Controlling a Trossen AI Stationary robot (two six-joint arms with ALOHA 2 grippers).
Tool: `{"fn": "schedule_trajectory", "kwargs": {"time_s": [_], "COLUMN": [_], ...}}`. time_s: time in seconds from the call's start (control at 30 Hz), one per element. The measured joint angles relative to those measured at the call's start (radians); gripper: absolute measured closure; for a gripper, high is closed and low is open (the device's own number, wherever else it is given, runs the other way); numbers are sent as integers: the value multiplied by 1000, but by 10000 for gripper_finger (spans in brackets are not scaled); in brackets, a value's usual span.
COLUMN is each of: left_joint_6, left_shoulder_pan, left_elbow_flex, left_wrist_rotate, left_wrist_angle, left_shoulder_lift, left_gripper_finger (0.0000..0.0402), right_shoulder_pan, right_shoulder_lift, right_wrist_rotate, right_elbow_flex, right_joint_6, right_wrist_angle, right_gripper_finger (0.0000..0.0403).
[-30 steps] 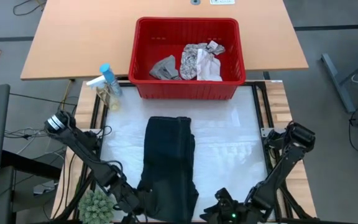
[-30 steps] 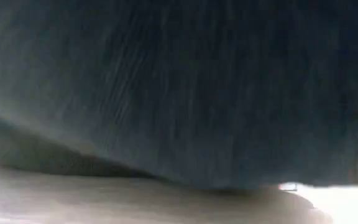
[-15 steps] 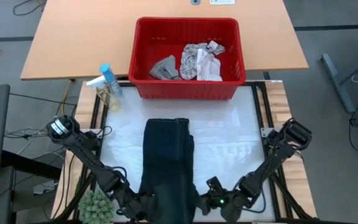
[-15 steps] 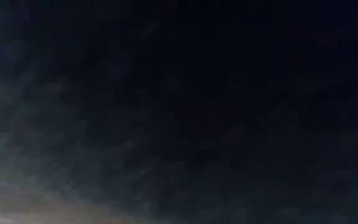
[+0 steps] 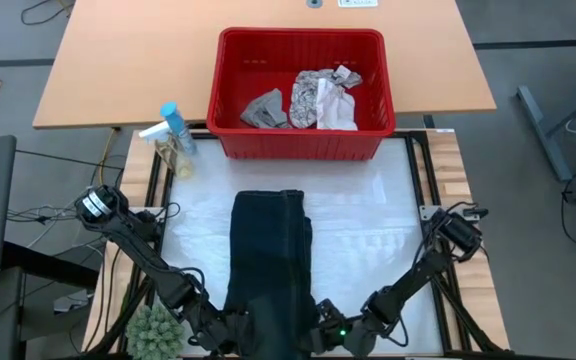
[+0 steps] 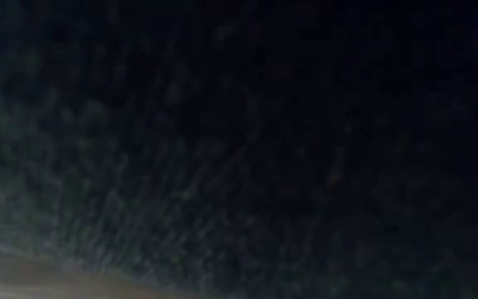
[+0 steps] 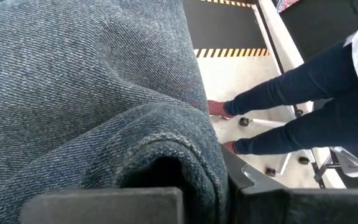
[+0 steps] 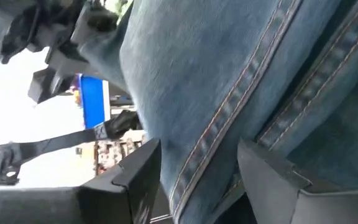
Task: Fold Laundry from Bin
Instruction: Fold the blue pants from the red laundry bin
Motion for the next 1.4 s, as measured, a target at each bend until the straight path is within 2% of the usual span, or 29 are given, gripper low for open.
{"fn": "schedule_trajectory", "kwargs": {"time_s": [0.13,0.27,0.4,0.47,0.9,1.13,1.4], "left_joint_6": [-6,-7,-13,-14,-28,-27,-26], "left_shoulder_pan": [0,0,0,0,1,1,1], "left_elbow_flex": [0,0,0,0,0,0,0], "left_wrist_rotate": [0,0,0,-1,0,0,2], "left_wrist_angle": [0,0,8,13,13,14,15], "left_shoulder_lift": [0,0,0,0,0,0,0], "left_gripper_finger": [385,385,385,385,385,385,385], "right_shoulder_pan": [30,80,121,116,67,59,25], "right_shoulder_lift": [-4,-5,-4,-4,-3,3,2], "right_wrist_rotate": [22,33,207,231,251,228,227], "right_elbow_flex": [0,2,2,2,2,1,2], "right_joint_6": [12,118,259,266,282,404,360], "right_wrist_angle": [0,-71,-151,-157,-183,-267,-216], "right_gripper_finger": [167,167,167,167,167,167,167]}}
